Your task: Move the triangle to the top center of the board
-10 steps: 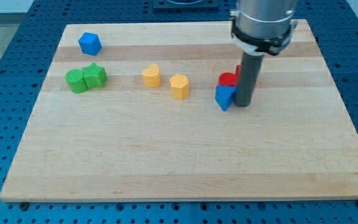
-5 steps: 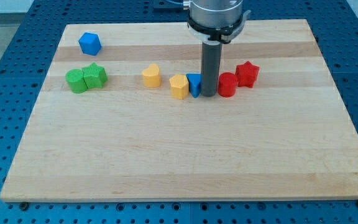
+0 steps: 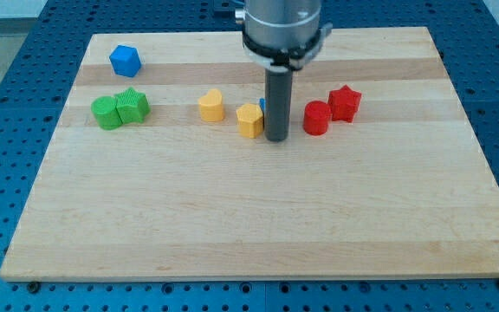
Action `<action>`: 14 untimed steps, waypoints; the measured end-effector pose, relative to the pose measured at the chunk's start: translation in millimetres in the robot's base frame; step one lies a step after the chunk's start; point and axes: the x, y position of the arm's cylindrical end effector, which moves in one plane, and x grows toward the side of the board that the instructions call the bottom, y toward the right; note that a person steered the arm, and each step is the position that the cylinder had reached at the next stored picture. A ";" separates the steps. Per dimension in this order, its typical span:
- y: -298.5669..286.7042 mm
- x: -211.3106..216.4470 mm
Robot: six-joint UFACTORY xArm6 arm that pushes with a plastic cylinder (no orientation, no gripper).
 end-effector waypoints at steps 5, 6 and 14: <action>-9.5 -142.1; 28.1 -84.6; -34.9 -105.8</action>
